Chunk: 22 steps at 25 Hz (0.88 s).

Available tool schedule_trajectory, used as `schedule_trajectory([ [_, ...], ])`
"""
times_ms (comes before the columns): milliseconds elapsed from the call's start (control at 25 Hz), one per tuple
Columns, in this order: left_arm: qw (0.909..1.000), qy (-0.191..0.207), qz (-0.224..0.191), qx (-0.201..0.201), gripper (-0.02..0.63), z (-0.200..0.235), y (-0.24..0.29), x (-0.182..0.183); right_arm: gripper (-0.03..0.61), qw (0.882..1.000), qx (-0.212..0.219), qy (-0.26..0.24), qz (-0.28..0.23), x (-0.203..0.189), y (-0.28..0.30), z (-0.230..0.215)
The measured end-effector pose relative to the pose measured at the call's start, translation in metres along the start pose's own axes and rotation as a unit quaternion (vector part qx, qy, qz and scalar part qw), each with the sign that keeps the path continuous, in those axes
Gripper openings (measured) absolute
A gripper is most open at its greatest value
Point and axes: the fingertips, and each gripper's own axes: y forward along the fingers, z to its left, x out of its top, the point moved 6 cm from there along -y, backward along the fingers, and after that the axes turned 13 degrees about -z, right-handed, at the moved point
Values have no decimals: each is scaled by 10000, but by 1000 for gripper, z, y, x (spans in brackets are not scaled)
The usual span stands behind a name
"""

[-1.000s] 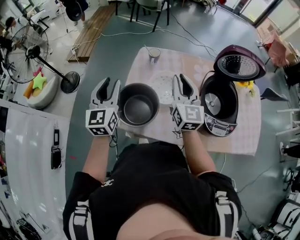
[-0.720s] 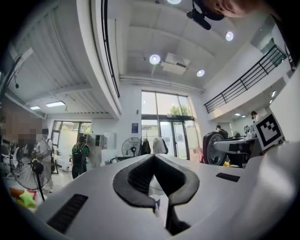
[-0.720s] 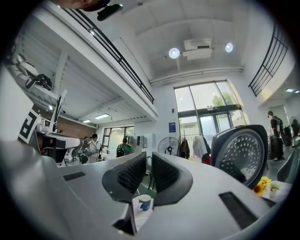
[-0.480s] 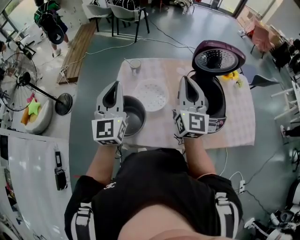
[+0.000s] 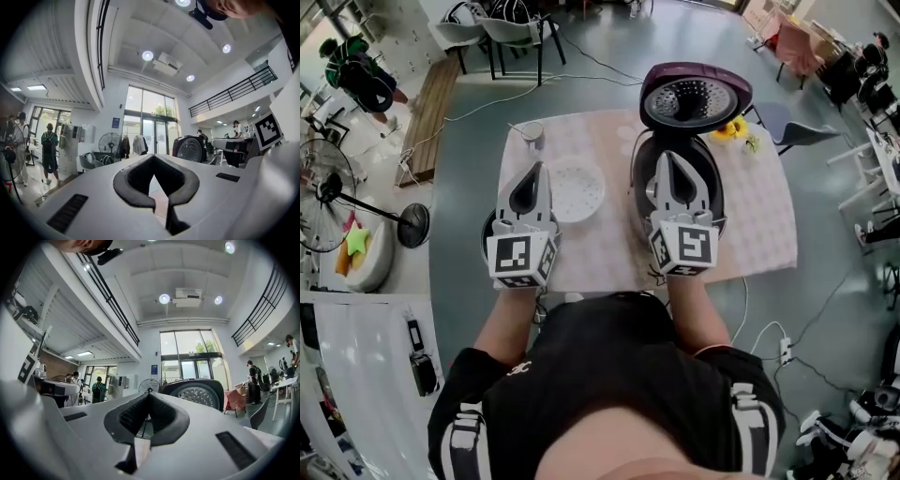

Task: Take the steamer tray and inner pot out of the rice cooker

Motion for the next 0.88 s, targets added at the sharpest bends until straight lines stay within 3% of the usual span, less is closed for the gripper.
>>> schedule_trajectory([
  [440,9998,-86,53,-187,3,-47,32,-9,0,9999,-49,-35,104,-4,-8,-49],
  [880,9997,-65,192,-115,3,-32,35,-21,0,9997,148,100,171,-23,5,-31],
])
